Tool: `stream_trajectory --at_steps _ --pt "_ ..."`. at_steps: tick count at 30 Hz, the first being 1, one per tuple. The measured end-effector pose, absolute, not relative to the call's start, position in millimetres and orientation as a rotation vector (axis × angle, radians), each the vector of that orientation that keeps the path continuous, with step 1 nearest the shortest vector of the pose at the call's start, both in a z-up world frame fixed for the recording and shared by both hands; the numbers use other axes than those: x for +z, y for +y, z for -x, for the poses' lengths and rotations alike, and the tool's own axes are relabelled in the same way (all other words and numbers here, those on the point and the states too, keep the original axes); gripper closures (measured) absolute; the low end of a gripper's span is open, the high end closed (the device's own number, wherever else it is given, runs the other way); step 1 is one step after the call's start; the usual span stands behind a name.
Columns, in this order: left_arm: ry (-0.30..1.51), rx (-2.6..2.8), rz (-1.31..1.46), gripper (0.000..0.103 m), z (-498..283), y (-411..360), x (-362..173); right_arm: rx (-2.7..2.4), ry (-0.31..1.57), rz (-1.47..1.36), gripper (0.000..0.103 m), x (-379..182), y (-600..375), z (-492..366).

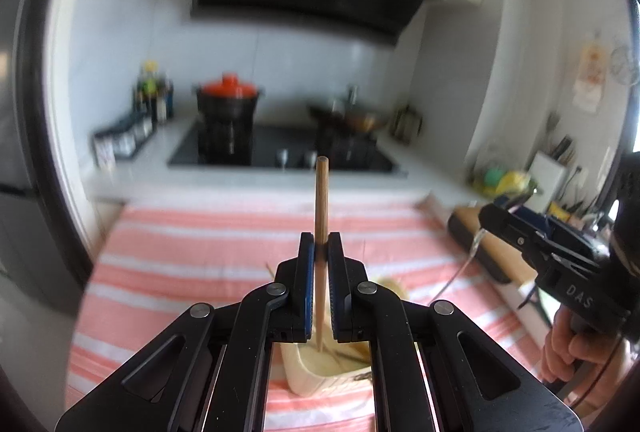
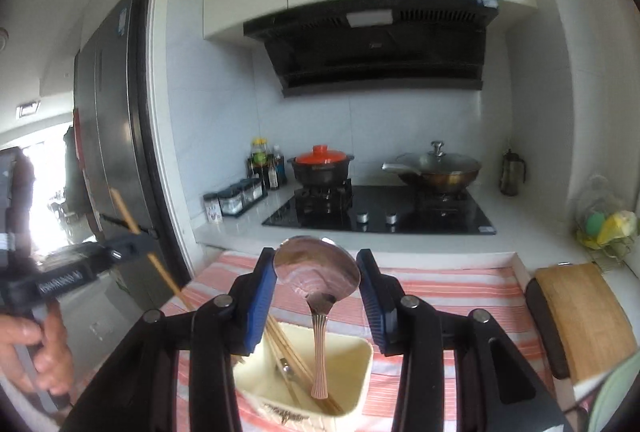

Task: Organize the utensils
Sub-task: 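Lift the spoon and chopstick and carry both over the cream holder, then open both tools to drop the spoon and chopstick into the holder, then move both tools back over the last two chopsticks on the cloth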

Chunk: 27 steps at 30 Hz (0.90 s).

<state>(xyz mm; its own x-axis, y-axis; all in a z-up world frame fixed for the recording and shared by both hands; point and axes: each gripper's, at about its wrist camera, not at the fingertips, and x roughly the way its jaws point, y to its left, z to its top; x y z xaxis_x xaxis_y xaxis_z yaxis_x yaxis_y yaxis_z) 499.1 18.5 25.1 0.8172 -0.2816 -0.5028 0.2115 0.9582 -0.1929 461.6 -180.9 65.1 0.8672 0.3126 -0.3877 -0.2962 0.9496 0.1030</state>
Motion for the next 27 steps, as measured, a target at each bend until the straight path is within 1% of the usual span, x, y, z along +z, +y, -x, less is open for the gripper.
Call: stream_trajectory --at_steps 5,8,10,11,12,13,15,17,19,20,21,22,23,24,27 --pt "0.724 -0.262 0.122 0.098 -537.2 11.6 -33.4 0.331 0.591 0.000 0.062 3.5 -164.5 -510.9" --pt "0.774 -0.264 0.118 0.098 -546.4 6.1 -50.9 0.329 0.708 -0.011 0.062 -28.2 -160.2 -531.6" --pt "0.809 -0.251 0.123 0.087 -552.8 4.2 -56.2 0.327 0.780 -0.028 0.061 -43.8 -156.0 -543.4" --pt "0.822 -0.246 0.130 0.074 -553.7 5.2 -53.6 0.329 0.794 -0.045 0.061 -47.9 -156.3 -545.8" --pt "0.820 -0.245 0.137 0.067 -552.2 7.2 -48.1 0.328 0.795 -0.070 0.061 -45.0 -157.7 -547.7" --pt "0.806 -0.247 0.146 0.063 -546.8 12.3 -40.2 0.324 0.782 -0.089 0.061 -36.1 -159.7 -546.6" --pt "0.760 -0.256 0.132 0.042 -523.4 25.8 -22.1 0.332 0.720 -0.119 0.061 -9.6 -168.8 -532.2" --pt "0.728 -0.247 0.078 0.032 -491.1 40.5 -11.9 0.337 0.666 -0.093 0.061 15.7 -176.4 -510.9" --pt "0.735 -0.247 0.031 0.027 -462.5 54.4 -11.6 0.343 0.639 -0.035 0.061 34.8 -187.5 -475.2" --pt "0.754 -0.251 0.008 0.021 -437.3 64.3 -18.5 0.348 0.639 -0.011 0.060 36.4 -193.0 -458.8" --pt "0.772 -0.254 -0.002 0.017 -420.5 70.7 -26.4 0.348 0.644 0.010 0.058 34.9 -199.1 -441.8" --pt "0.789 -0.255 -0.004 0.016 -403.3 76.8 -36.1 0.341 0.656 0.035 0.052 24.8 -208.6 -414.7" --pt "0.820 -0.253 0.004 0.014 -378.1 84.4 -54.6 0.331 0.669 0.048 0.049 10.0 -216.8 -392.5" --pt "0.845 -0.252 0.014 0.014 -365.1 87.2 -67.7 0.315 0.686 0.053 0.049 -5.1 -223.3 -376.1" --pt "0.920 -0.227 0.078 0.014 -318.4 93.2 -118.5 0.211 0.848 0.037 0.049 -92.8 -243.8 -316.1"
